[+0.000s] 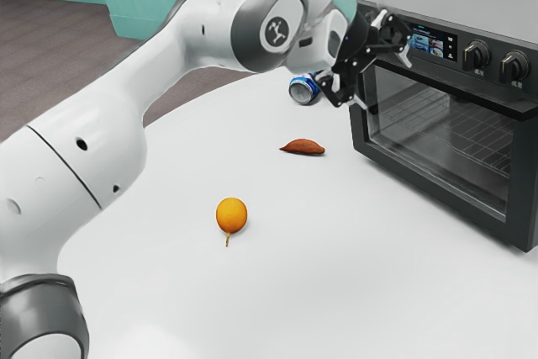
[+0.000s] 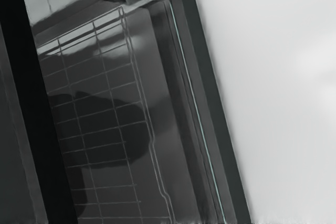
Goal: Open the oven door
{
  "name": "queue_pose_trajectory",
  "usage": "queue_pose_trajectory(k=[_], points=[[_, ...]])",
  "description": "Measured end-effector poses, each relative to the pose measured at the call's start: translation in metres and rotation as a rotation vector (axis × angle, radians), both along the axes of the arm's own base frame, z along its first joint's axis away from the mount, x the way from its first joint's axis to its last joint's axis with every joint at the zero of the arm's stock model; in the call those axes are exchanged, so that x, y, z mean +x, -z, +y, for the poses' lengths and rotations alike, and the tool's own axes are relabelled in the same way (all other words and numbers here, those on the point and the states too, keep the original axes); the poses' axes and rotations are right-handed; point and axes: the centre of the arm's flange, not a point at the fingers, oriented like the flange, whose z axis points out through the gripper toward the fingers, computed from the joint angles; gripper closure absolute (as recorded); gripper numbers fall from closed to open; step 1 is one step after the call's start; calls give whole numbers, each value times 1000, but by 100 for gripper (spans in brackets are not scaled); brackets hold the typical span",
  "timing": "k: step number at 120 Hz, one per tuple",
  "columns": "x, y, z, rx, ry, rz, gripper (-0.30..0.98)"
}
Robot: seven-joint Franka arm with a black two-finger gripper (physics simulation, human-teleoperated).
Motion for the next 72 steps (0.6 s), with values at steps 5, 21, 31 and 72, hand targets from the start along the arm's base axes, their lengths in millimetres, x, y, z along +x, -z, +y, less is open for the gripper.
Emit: queue_pose_trajectory(k=[5, 21, 31, 72], points=[[3, 3, 1, 1, -1, -3, 2], [8, 7, 3, 2, -4, -26, 2], [11, 10, 3, 3, -6, -40, 2], [22, 21, 8, 7, -13, -75, 2]])
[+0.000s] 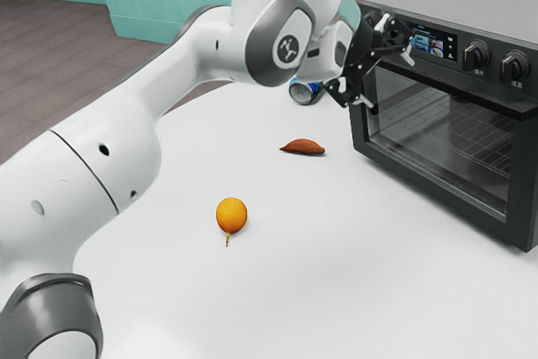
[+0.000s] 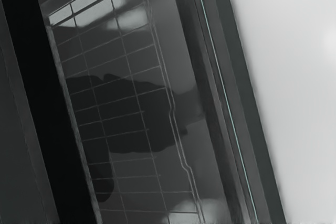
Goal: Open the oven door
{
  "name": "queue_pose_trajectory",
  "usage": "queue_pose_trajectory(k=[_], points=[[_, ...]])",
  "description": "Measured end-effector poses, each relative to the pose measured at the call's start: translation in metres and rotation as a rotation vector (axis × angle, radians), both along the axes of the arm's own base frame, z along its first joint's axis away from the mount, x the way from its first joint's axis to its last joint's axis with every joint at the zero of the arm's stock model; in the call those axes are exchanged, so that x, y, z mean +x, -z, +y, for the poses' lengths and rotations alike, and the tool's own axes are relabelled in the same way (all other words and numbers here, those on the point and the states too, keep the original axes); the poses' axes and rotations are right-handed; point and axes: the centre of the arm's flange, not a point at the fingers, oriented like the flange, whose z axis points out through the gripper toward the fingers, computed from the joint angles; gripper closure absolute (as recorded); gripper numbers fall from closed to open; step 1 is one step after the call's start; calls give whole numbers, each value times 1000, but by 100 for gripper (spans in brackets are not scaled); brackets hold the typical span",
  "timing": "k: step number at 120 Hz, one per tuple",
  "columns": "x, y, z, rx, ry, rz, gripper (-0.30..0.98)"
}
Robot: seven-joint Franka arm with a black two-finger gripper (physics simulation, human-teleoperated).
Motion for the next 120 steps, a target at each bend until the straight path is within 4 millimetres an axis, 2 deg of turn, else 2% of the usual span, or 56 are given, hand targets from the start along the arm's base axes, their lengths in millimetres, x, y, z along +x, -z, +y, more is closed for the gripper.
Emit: queue_pose_trajectory(k=[22, 42, 50, 69, 110, 120], points=[[3, 6, 1, 1, 1, 0, 2], [4, 2, 3, 2, -6, -23, 2], [6, 1, 11, -1, -17, -32, 2], [12, 11, 16, -5, -29, -43, 2], [12, 22, 11, -13, -24, -1, -1], [-1, 18, 5, -10, -25, 40, 3]])
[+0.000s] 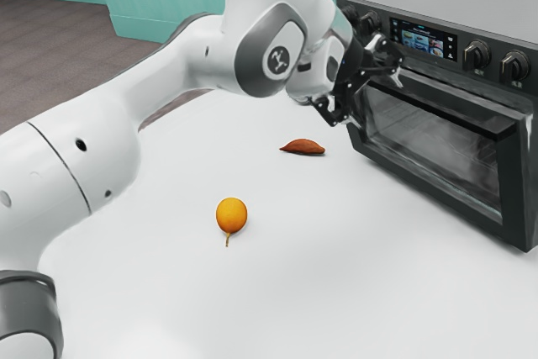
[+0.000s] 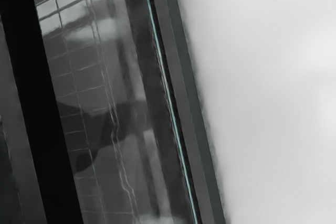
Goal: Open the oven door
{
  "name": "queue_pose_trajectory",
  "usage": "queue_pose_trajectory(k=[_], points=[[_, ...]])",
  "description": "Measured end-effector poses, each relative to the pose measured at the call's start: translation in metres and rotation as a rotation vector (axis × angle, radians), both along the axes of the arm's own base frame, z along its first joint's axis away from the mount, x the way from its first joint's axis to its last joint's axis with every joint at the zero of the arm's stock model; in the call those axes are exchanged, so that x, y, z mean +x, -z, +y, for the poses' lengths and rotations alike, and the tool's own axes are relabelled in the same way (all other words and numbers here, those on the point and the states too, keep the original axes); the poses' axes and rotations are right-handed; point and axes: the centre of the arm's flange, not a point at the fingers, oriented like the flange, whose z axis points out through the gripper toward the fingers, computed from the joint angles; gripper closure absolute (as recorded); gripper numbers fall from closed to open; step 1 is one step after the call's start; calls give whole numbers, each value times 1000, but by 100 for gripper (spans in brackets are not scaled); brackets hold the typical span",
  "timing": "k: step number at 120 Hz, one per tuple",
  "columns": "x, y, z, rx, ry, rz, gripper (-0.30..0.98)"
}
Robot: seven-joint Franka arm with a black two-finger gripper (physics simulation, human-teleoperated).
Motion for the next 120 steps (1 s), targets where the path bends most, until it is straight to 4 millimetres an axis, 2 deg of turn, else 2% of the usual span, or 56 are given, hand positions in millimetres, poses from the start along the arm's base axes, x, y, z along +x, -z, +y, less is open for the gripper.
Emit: queue_pose_trajectory(k=[8, 23, 29, 32, 34, 40, 43, 47, 49, 51, 55, 61, 66, 70, 76, 81, 86, 93, 96, 99, 102, 105, 113, 120], points=[[-36, -4, -4, 28, -5, 65, 6], [-121, -33, -6, 77, -25, 97, 4], [-174, -51, -5, 87, -32, 88, 3], [-208, -60, -3, 96, -35, 77, 3], [-240, -68, -6, 104, -29, 60, 3], [-340, -108, -27, 111, 17, -31, 3], [-373, -164, -31, 91, 18, -125, 3], [-395, -237, -28, 49, -5, -227, 3], [-393, -271, -19, 20, -33, -264, 3], [-385, -297, -10, -2, -66, -288, 3], [-371, -331, 7, -17, -138, -309, 3], [-359, -355, 42, -27, -273, -314, 2], [-358, -363, 70, -52, -381, -307, 2], [-354, -361, 105, -108, -508, -277, 2], [-332, -332, 166, -206, -746, -141, 2], [-303, -294, 204, -260, -927, -1, 2], [-277, -255, 231, -292, -1080, 124, 2], [-267, -227, 255, -338, -1248, 228, 2], [-261, -213, 261, -350, -1309, 274, 2], [-244, -180, 266, -343, -1367, 354, 2], [-231, -154, 262, -336, -1407, 418, 2], [-223, -136, 253, -333, -1432, 463, 2], [-222, -110, 229, -347, -1474, 532, 2], [-219, -101, 220, -369, -1510, 543, 2]])
